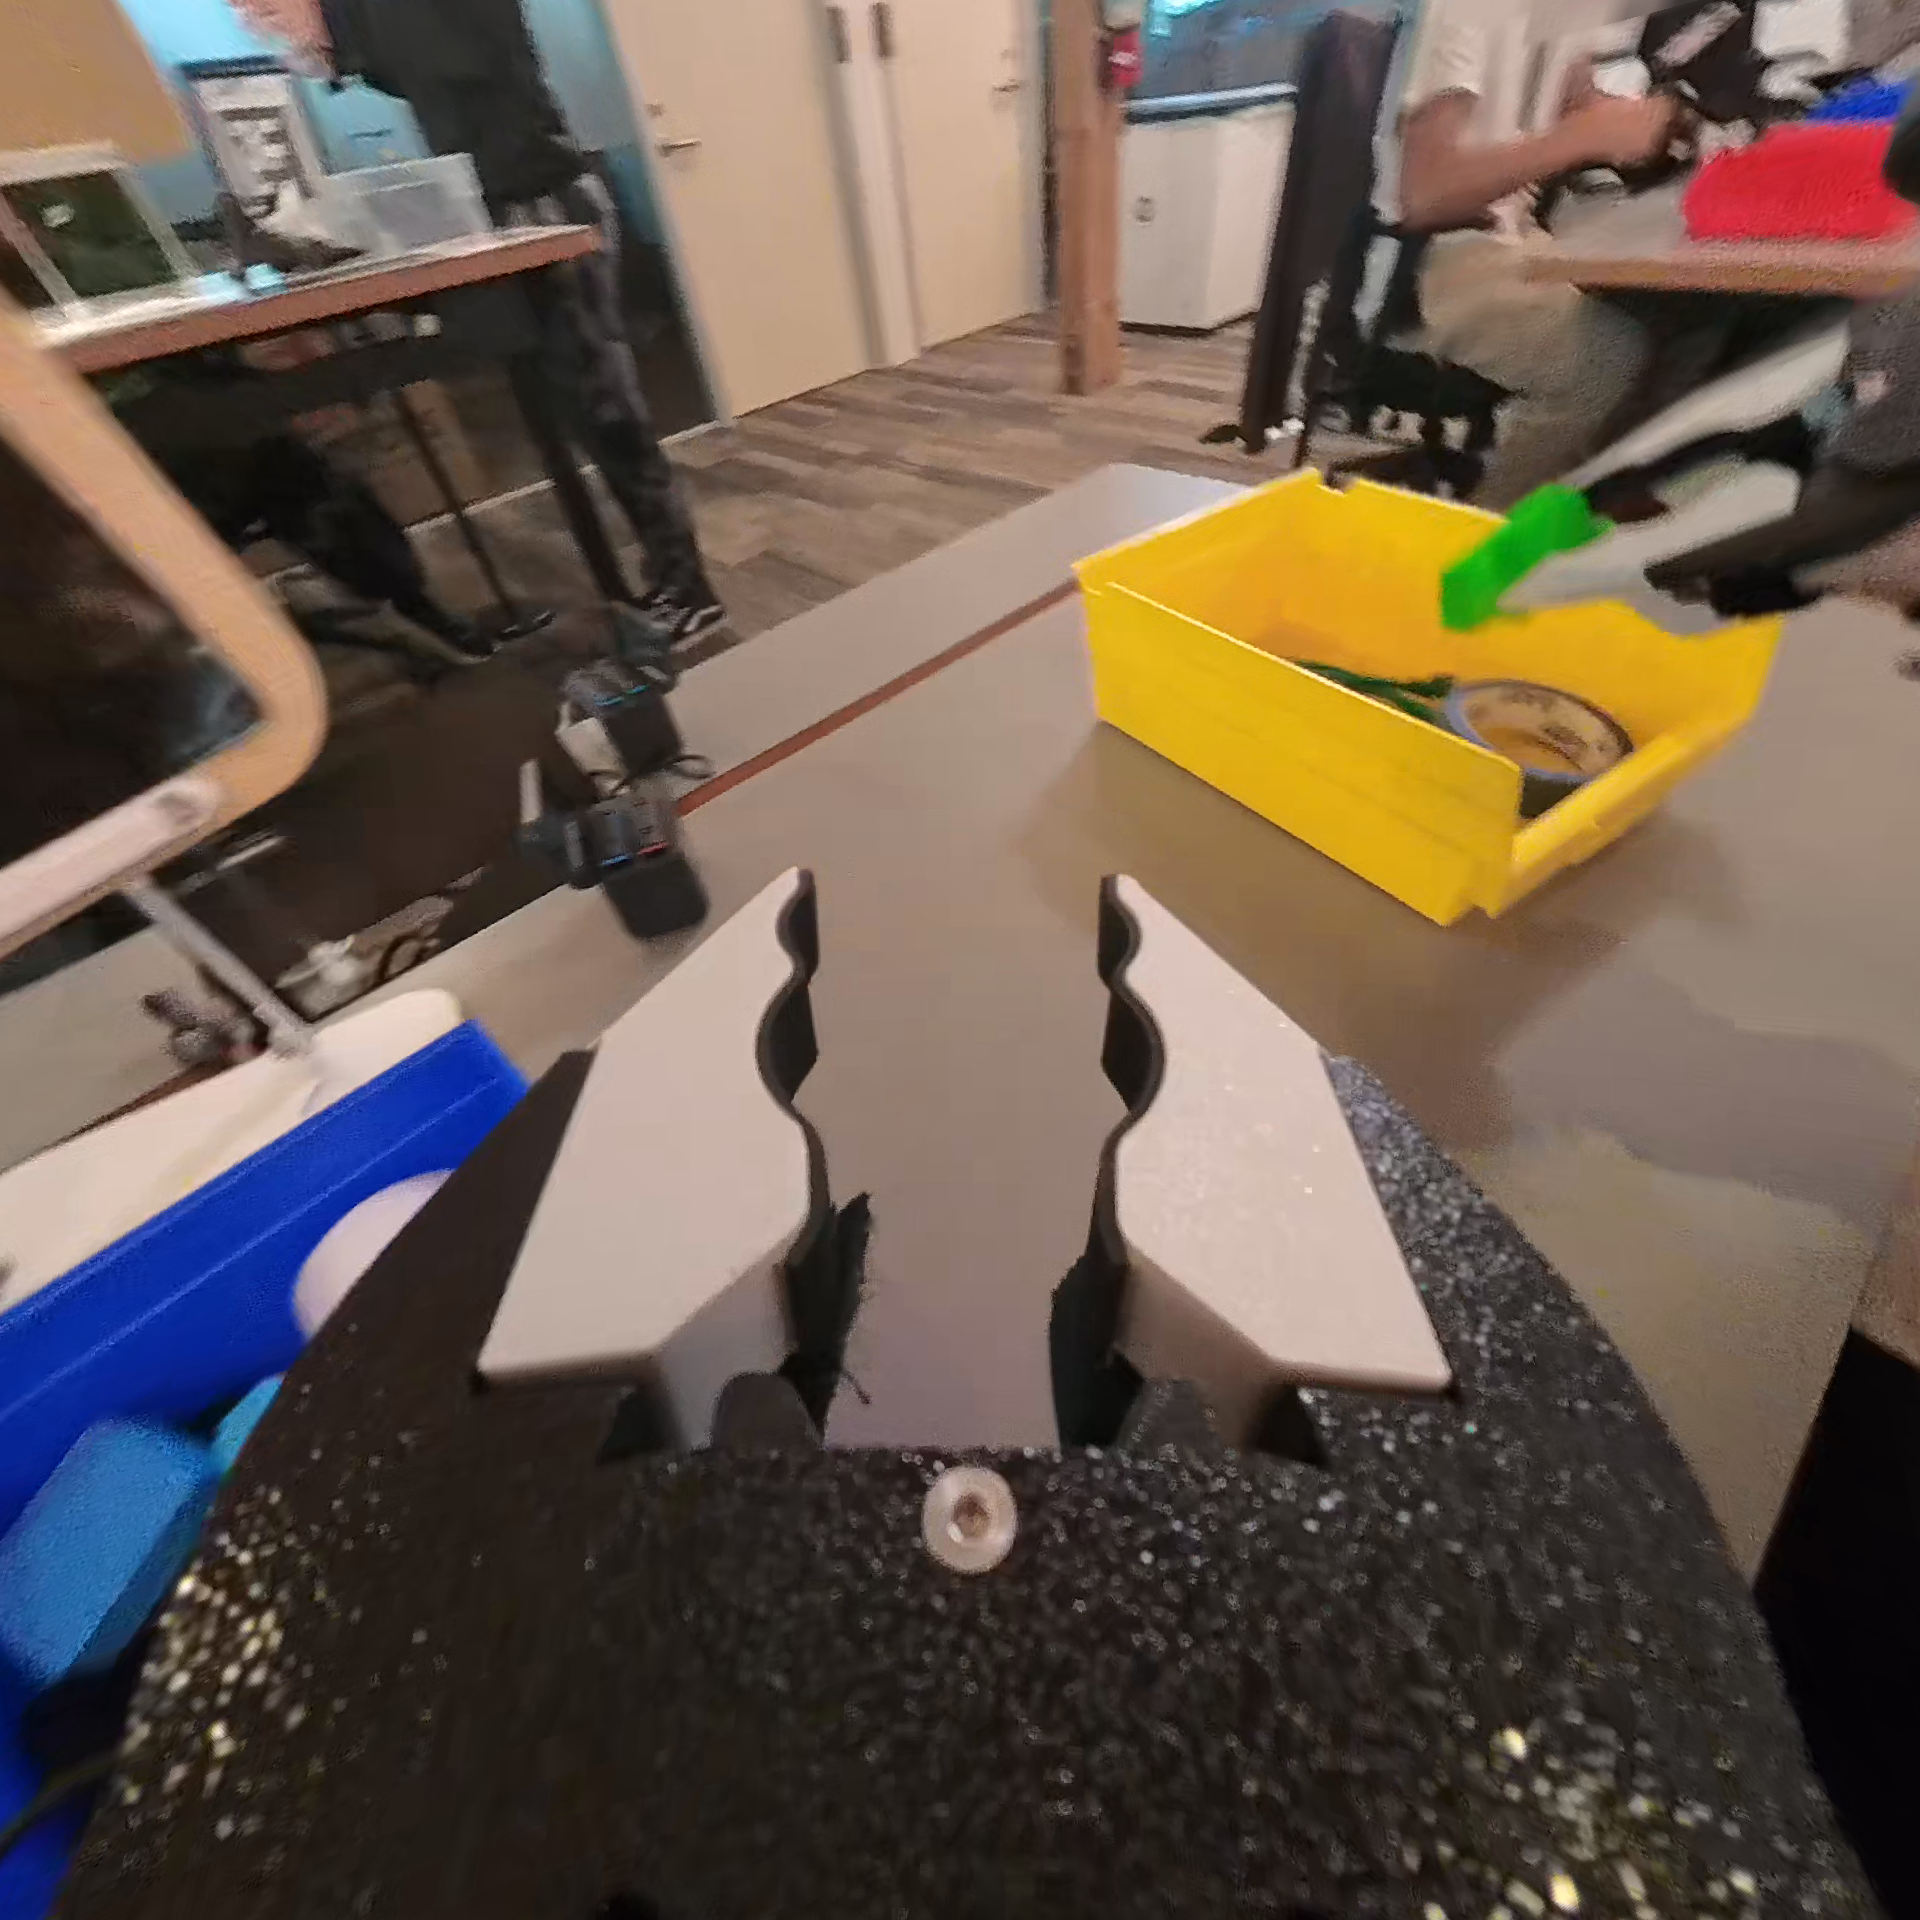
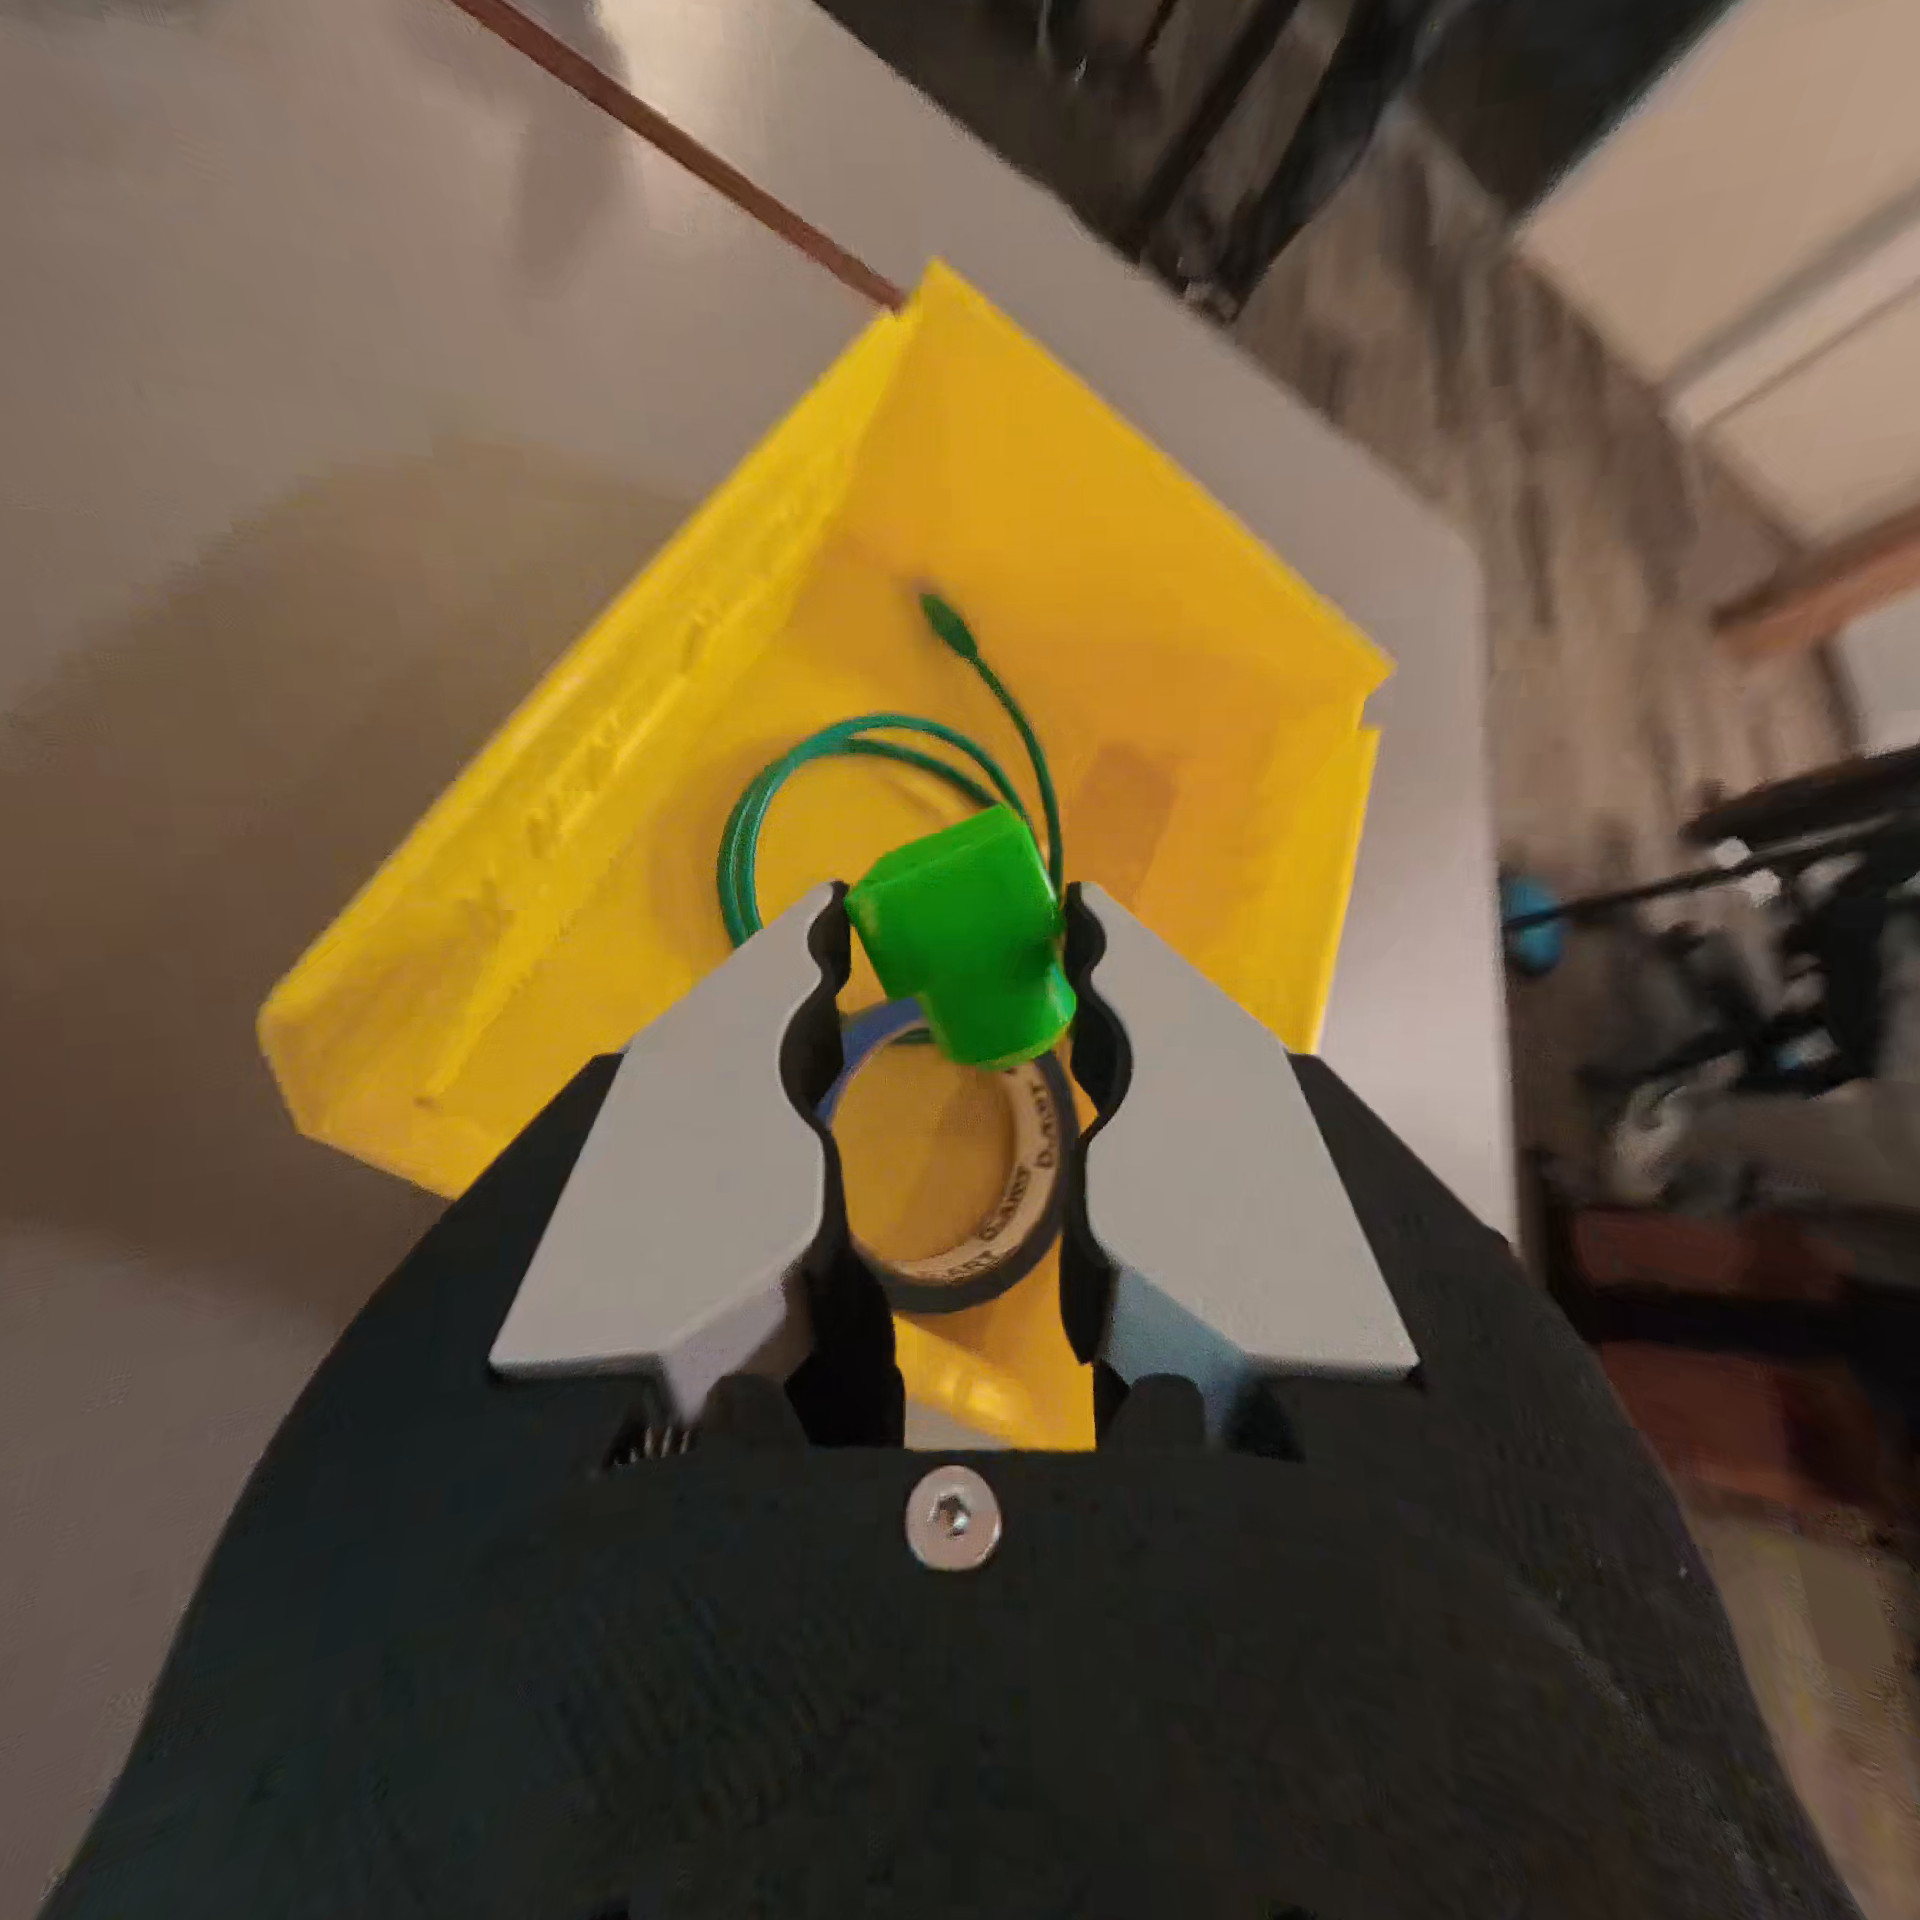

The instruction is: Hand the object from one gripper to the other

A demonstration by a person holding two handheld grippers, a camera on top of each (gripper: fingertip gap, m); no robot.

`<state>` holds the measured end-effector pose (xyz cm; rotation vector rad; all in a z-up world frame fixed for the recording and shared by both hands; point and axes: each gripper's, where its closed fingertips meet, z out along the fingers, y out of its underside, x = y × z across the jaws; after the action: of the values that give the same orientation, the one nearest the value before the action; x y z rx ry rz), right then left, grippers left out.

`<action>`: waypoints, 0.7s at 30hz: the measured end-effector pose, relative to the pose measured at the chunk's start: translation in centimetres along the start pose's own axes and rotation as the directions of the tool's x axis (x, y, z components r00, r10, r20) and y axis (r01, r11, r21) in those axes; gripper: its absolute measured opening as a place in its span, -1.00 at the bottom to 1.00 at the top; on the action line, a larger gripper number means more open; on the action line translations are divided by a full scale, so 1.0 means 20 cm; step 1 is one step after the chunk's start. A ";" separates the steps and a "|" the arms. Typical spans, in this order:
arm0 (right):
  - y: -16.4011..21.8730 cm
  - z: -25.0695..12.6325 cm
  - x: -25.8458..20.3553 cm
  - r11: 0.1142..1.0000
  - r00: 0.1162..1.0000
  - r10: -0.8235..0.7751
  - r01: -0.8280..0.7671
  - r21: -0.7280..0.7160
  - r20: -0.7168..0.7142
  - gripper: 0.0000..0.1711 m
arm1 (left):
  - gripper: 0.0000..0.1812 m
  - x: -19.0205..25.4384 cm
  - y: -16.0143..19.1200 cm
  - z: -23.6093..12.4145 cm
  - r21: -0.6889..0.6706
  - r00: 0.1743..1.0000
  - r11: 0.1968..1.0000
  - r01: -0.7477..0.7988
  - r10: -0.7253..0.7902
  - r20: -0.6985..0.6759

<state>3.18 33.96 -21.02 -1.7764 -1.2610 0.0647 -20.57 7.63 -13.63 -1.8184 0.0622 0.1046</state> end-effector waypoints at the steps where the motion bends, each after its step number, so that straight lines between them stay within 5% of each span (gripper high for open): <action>1: 0.03 0.03 0.01 0.998 0.998 0.054 -0.054 -0.017 0.016 -0.38 | -0.41 -0.06 -0.02 -0.05 0.008 0.999 0.999 0.036 -0.036 0.031; 7: -0.12 -0.02 -0.07 0.980 0.981 0.127 -0.147 0.136 0.145 -0.07 | -0.31 -0.41 0.02 -0.34 0.003 0.954 0.979 0.202 -0.198 0.226; 12: -0.42 -0.26 -0.29 0.898 0.935 0.057 -0.202 0.392 0.350 -0.11 | -0.28 -0.62 0.31 -0.49 -0.228 0.884 0.918 0.323 -0.207 0.420; 21: -0.52 -0.38 -0.44 0.858 0.902 -0.027 -0.200 0.473 0.430 -0.21 | -0.39 -0.55 0.83 -0.61 -0.575 0.831 0.607 0.549 -0.321 0.455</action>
<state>-4.49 22.94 -13.32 -1.3843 -1.3029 0.8101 -32.69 -8.41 -25.44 -2.4891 -0.7615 0.0571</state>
